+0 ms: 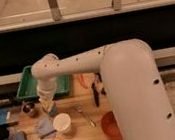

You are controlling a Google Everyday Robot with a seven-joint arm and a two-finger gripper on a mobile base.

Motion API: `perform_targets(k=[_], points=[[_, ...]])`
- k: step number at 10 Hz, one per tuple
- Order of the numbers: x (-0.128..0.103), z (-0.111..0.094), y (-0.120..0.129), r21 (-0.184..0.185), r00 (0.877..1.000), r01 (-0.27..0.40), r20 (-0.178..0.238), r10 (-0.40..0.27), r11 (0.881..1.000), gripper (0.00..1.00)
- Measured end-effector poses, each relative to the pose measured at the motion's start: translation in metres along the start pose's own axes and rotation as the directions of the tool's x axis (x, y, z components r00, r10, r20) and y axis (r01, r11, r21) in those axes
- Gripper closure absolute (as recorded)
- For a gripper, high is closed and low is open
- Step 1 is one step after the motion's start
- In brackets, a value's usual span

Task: Place banana in paper cup

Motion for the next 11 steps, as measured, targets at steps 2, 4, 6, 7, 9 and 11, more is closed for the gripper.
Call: perform_targets(k=[2,4,6,7,9,11], points=[[-0.001,-0.002,-0.003,0.002,1.0,-0.003,0.01,0.003,1.0,1.0],[-0.001,-0.018,-0.009,0.022,0.999,-0.016,0.04,0.015,1.0,1.0],[0.0,-0.034,-0.009,0.05,0.998,-0.027,0.052,0.024,0.998,1.0],[0.002,-0.046,-0.01,0.07,0.998,-0.031,0.053,0.027,0.997,1.0],[0.006,-0.07,-0.012,0.11,0.997,-0.04,0.062,0.034,0.993,1.0],[0.014,-0.098,-0.015,0.15,0.996,-0.058,0.078,0.047,0.987,1.0]])
